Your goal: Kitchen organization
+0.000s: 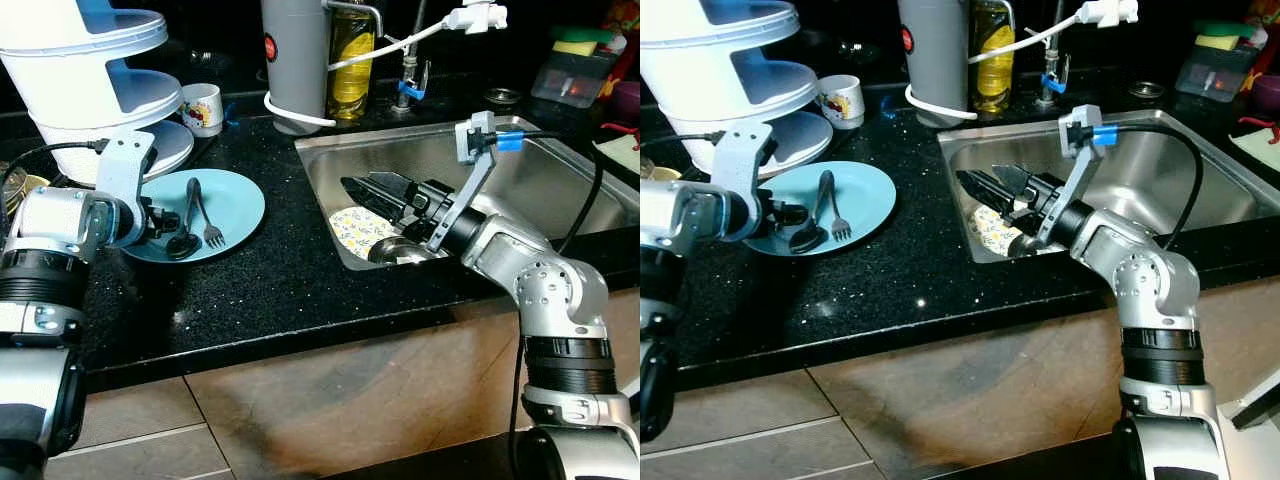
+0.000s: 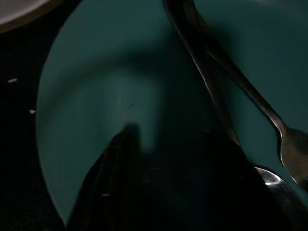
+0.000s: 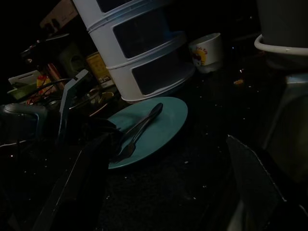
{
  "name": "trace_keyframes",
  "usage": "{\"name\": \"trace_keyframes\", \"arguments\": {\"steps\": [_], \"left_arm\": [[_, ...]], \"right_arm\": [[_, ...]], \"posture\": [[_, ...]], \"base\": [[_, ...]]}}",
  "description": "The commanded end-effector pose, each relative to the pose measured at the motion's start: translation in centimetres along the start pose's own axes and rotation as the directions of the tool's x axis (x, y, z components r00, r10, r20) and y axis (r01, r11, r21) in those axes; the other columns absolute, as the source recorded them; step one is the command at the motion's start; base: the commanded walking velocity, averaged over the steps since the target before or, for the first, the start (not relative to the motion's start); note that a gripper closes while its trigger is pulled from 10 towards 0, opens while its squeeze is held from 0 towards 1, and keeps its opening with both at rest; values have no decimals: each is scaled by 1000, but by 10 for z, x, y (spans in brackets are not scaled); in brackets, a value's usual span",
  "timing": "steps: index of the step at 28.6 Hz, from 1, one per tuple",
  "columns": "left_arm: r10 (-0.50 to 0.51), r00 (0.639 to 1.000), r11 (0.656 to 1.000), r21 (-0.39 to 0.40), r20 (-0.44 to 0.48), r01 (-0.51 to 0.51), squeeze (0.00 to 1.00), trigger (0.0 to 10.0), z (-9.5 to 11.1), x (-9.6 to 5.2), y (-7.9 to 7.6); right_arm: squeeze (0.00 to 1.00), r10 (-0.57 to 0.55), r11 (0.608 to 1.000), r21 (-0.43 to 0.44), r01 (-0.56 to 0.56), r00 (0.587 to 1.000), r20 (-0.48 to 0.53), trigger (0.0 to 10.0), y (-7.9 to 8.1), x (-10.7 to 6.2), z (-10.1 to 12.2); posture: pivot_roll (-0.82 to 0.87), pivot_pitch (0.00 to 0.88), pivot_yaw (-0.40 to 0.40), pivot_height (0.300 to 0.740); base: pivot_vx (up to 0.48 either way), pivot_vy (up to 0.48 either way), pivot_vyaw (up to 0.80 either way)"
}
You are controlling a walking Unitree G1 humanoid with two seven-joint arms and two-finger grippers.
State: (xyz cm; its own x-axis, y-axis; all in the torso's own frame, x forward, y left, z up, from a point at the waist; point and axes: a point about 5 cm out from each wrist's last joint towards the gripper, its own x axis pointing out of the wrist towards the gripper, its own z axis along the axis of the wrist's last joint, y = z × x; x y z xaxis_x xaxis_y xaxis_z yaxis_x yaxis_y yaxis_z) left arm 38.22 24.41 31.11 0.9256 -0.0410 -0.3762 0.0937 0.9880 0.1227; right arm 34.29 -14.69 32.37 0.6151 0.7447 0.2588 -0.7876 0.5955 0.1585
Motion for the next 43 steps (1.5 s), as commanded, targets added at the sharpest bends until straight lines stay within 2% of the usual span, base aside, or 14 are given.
{"name": "trace_keyframes", "arguments": {"steps": [1,3,4,24,29,30,31,32,33,34,35,36,37,43], "left_arm": [[-12,999,1000,17,-36,13,0,4196,-10,4,-1],[-15,999,999,29,-39,16,0,3569,-11,5,-1],[-14,999,999,35,-41,16,0,0,-11,4,0],[76,993,997,16,85,-78,0,0,13,-15,29],[15,981,994,-111,194,6,0,0,35,-23,22],[-19,980,990,-131,196,46,0,7373,36,-21,16],[-52,982,990,-121,183,75,0,10000,34,-19,8],[-72,983,990,-109,171,91,0,10000,32,-17,4],[-84,984,990,-96,159,100,600,10000,30,-14,-2],[-87,984,991,-88,153,101,600,10000,29,-13,-4],[-95,986,992,-67,138,105,741,10000,26,-10,-8],[-103,988,993,-44,113,109,729,10000,22,-8,-11],[-108,990,994,-25,96,111,1000,10000,19,-6,-13],[-82,995,996,22,55,81,1000,10000,10,0,-17]], "right_arm": [[0,-7,1000,14,7,1000,-14,10000,-1,-2,-3],[0,-8,1000,15,8,1000,-14,10000,-1,-3,-3],[0,-10,1000,18,10,1000,-12,10000,-1,-3,-2],[0,-19,999,48,18,1000,24,10000,-4,-3,5],[0,-23,998,54,20,999,47,10000,-4,-4,9],[0,-24,998,51,22,999,47,10000,-5,-4,9],[0,-26,999,49,23,999,47,10000,-5,-4,10],[0,-27,999,49,24,999,47,10000,-5,-4,10],[0,-28,999,47,25,999,46,10000,-5,-4,10],[0,-28,999,47,26,999,45,10000,-5,-4,10],[0,-29,999,46,27,999,44,10000,-5,-5,10],[0,-31,999,45,29,999,43,10000,-6,-6,10],[0,-34,999,43,32,999,41,10000,-6,-6,10],[0,-42,998,40,40,999,34,10000,-7,-9,11]], "posture": [[42,174,52,740],[42,174,52,740],[43,178,54,740],[40,177,43,740],[41,178,44,740],[39,176,45,740],[39,176,45,740],[39,176,45,740],[39,176,45,740],[39,176,45,740],[39,176,45,740],[39,176,45,740],[39,176,45,740],[26,185,54,740]], "base": [[0,0,0],[0,0,0],[0,0,0],[0,0,0],[0,0,0],[0,0,0],[0,0,0],[0,0,0],[0,0,0],[0,0,0],[0,0,0],[0,0,0],[0,0,0],[0,0,0]]}}
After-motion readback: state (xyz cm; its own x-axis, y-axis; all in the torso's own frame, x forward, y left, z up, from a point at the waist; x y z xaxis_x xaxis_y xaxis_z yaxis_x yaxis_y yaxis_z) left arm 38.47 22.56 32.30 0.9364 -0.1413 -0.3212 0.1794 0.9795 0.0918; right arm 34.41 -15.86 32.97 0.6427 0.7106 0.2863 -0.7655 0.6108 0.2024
